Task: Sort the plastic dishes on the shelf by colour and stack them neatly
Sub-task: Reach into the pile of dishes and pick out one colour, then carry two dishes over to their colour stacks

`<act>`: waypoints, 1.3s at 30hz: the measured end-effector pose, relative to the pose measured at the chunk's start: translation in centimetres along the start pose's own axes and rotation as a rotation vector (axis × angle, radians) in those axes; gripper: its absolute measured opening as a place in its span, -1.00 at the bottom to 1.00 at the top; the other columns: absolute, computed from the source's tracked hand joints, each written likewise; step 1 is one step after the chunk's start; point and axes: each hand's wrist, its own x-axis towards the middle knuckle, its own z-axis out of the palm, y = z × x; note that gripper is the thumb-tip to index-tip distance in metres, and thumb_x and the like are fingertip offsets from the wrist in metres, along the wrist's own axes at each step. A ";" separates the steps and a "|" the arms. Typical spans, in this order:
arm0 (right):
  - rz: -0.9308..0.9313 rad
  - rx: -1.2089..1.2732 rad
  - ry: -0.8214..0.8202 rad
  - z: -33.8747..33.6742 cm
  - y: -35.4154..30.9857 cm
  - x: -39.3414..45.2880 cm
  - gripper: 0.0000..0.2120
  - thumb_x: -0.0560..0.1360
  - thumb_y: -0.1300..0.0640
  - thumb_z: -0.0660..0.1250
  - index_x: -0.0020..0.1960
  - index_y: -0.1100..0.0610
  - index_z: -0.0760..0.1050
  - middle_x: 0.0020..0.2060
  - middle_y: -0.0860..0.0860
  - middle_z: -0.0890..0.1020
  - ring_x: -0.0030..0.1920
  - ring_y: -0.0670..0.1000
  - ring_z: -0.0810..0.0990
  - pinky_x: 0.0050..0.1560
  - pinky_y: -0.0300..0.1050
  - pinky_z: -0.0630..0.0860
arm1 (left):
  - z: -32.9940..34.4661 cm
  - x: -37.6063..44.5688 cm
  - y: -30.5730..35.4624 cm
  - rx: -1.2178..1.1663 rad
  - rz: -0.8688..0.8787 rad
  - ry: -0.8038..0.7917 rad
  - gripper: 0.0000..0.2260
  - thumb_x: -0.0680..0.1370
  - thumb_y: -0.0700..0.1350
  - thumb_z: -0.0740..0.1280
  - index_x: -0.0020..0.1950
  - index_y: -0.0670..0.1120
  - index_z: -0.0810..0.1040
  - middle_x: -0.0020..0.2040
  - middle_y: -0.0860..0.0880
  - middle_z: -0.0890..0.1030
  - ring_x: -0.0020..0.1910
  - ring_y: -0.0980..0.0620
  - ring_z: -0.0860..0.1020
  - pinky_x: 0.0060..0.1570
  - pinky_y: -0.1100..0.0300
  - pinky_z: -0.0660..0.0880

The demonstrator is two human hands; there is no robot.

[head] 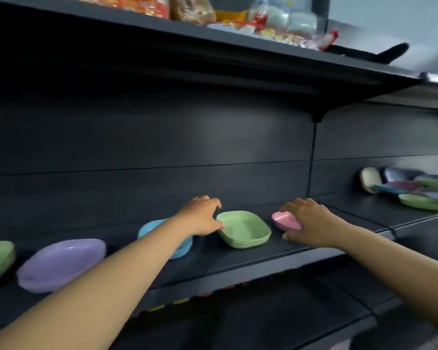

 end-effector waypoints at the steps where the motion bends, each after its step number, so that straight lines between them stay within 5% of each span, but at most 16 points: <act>1: 0.016 0.012 0.007 0.0 2.5 -1.1 -0.35 0.44 -0.20 0.33 0.44 -0.02 0.23 0.34 0.00 0.37 0.36 0.08 0.31 0.33 -0.02 0.31 | 0.9 0.9 2.6 0.005 0.016 -0.011 -0.51 0.52 0.10 0.30 0.40 -0.01 0.33 0.34 -0.04 0.37 0.35 -0.05 0.32 0.26 0.09 0.35; 14: 0.286 0.099 0.084 0.6 27.8 -10.2 -0.36 0.43 -0.16 0.37 0.42 0.00 0.26 0.28 0.05 0.39 0.35 0.12 0.31 0.32 0.03 0.33 | 7.4 13.6 31.4 -0.118 0.248 -0.088 -0.52 0.54 0.09 0.29 0.42 -0.03 0.32 0.40 -0.05 0.34 0.38 -0.05 0.32 0.27 0.11 0.33; 29: 0.365 -0.038 -0.007 5.0 53.9 -3.2 -0.35 0.46 -0.12 0.36 0.46 0.00 0.21 0.42 0.03 0.30 0.43 0.10 0.22 0.40 0.07 0.25 | 16.5 38.0 46.0 -0.378 0.167 -0.142 -0.55 0.52 0.07 0.34 0.35 -0.06 0.40 0.31 -0.04 0.44 0.25 -0.01 0.44 0.18 0.17 0.37; 39: 0.344 0.107 0.012 9.1 71.3 5.1 -0.36 0.43 -0.09 0.38 0.44 -0.04 0.23 0.37 0.04 0.38 0.35 0.14 0.34 0.33 0.08 0.35 | 22.9 51.6 54.2 -0.508 0.004 -0.177 -0.60 0.51 0.06 0.35 0.27 -0.11 0.47 0.19 -0.04 0.51 0.12 0.01 0.47 0.11 0.19 0.38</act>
